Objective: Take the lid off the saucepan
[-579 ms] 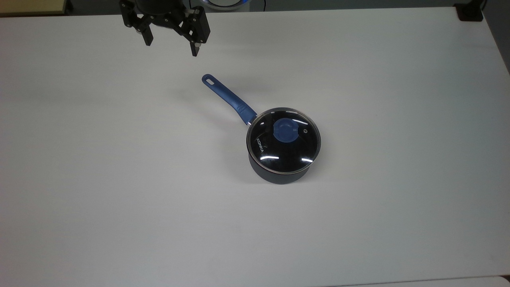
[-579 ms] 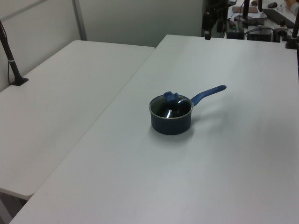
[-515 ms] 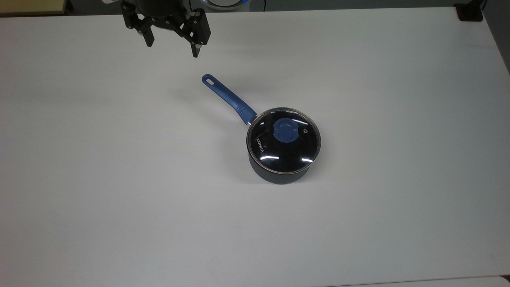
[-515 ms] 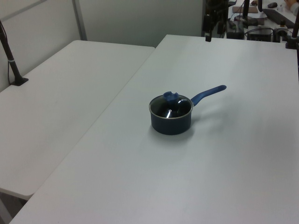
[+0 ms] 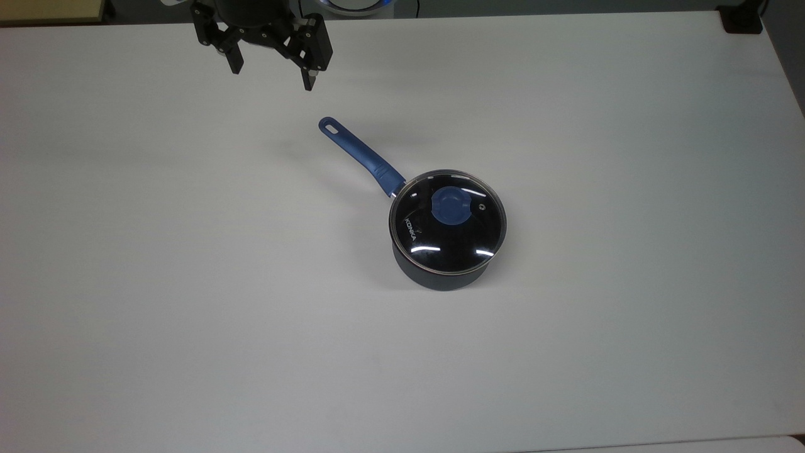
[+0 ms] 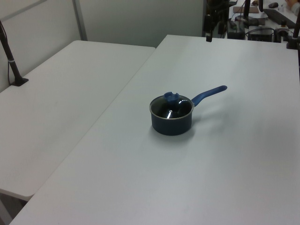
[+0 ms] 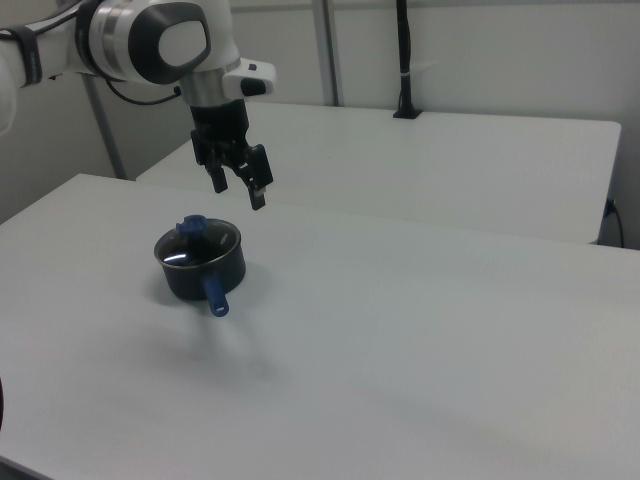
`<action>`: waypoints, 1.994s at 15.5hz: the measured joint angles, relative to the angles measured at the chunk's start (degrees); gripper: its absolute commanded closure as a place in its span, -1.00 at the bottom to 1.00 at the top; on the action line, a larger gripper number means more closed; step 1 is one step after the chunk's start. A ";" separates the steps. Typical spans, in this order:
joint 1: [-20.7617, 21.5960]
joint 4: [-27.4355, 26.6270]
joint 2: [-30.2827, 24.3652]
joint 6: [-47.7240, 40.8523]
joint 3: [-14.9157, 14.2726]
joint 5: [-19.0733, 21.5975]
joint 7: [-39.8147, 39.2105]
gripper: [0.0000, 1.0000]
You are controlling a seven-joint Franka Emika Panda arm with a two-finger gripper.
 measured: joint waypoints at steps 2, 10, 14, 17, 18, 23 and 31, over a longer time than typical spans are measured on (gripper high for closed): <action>0.02 -0.06 0.01 0.00 0.15 0.00 0.00 -1.00; 4.72 -0.46 4.73 6.58 0.81 0.01 0.28 -1.00; 9.57 0.43 8.87 10.37 0.85 0.06 3.73 -1.00; 13.22 0.83 13.04 17.09 0.86 0.08 7.57 -1.00; 14.18 1.12 14.52 18.85 0.87 0.08 8.69 -1.00; 16.59 3.79 18.62 20.62 0.86 0.08 10.28 -1.00; 17.83 4.20 19.65 20.62 0.86 0.08 10.29 -0.63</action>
